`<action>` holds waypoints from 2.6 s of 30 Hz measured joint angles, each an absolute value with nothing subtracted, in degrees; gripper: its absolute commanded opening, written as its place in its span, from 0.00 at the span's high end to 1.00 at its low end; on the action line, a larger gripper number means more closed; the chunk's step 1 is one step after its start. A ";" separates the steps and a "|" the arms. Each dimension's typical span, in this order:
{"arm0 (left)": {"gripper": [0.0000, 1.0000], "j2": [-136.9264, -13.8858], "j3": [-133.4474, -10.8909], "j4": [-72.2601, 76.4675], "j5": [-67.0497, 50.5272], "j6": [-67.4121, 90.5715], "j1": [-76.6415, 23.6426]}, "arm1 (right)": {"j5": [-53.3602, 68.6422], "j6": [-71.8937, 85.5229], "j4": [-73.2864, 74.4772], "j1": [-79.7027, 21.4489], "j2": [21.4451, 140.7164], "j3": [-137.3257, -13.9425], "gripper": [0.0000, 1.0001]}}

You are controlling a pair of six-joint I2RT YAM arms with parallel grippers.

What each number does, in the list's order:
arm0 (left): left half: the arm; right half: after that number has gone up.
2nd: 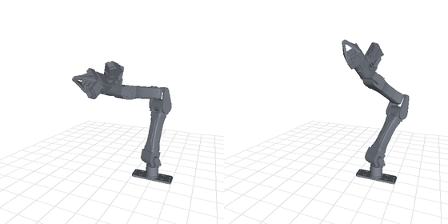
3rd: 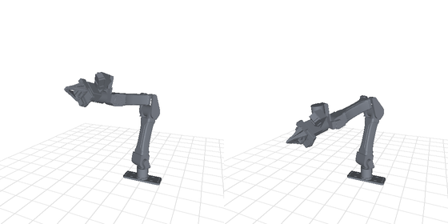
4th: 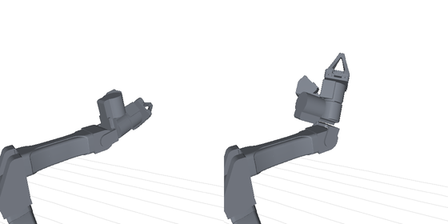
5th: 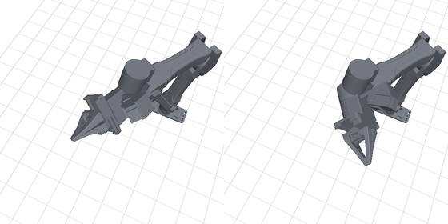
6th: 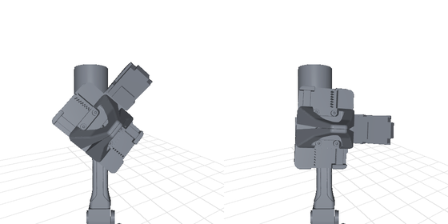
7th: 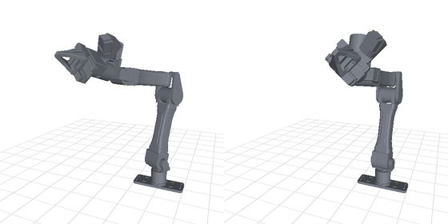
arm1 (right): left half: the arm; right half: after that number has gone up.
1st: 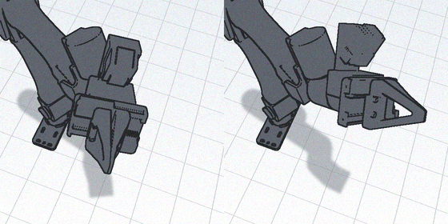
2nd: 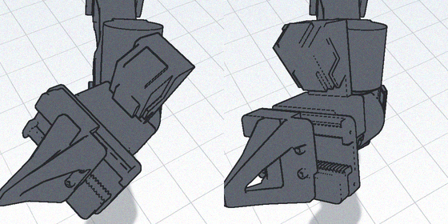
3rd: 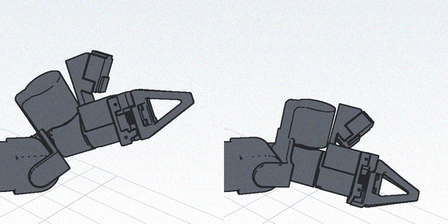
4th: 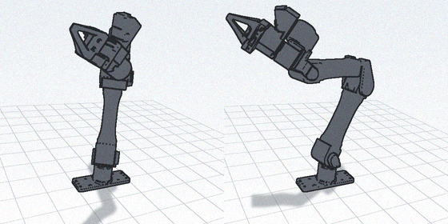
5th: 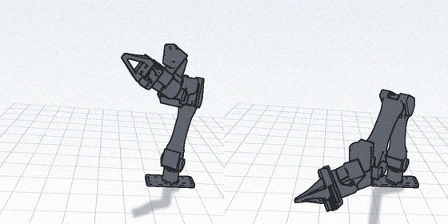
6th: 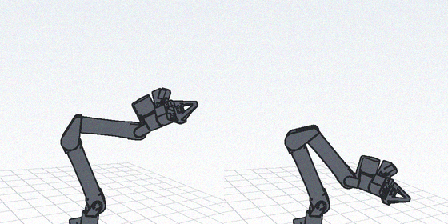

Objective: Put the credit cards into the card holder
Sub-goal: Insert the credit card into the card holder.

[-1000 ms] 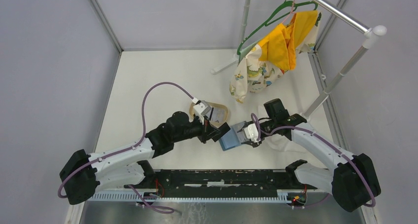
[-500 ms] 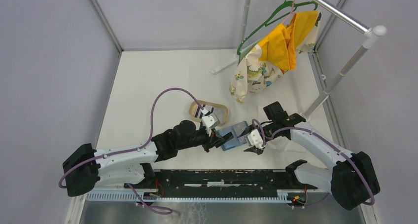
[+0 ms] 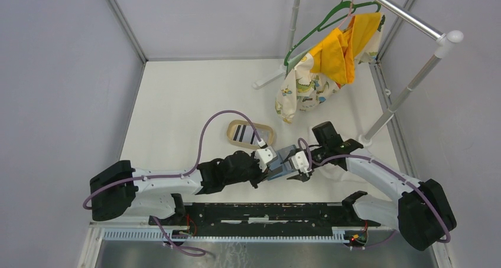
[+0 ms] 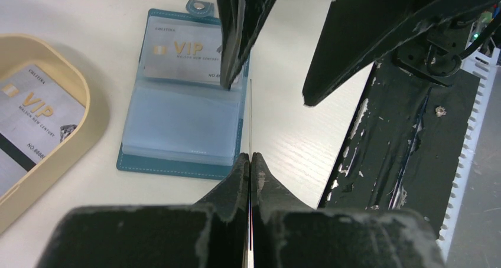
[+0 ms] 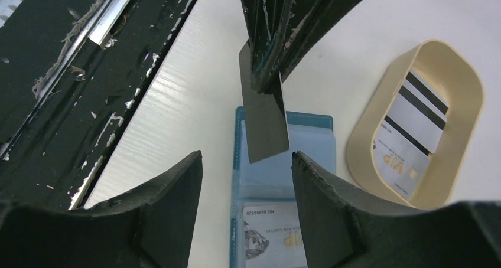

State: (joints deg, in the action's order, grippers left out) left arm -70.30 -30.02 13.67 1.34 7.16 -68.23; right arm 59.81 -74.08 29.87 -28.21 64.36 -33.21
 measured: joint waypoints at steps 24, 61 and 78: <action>0.81 -70.67 -32.36 12.95 1.67 6.57 -71.11 | 61.14 -63.24 25.56 -33.54 69.04 -34.59 1.00; 0.16 -56.64 -7.66 52.47 -0.56 29.32 -56.05 | 68.88 4.19 -22.59 -19.68 63.77 -25.69 1.00; 0.36 -68.99 -11.11 66.41 -3.22 35.38 -54.94 | 68.45 30.63 -43.05 -19.59 66.24 -22.79 1.00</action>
State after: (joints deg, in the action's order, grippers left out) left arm -68.99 -11.11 66.41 -3.22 35.38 -54.94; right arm 68.45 30.63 -43.05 -19.59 66.24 -22.79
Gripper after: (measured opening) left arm 0.656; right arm 0.010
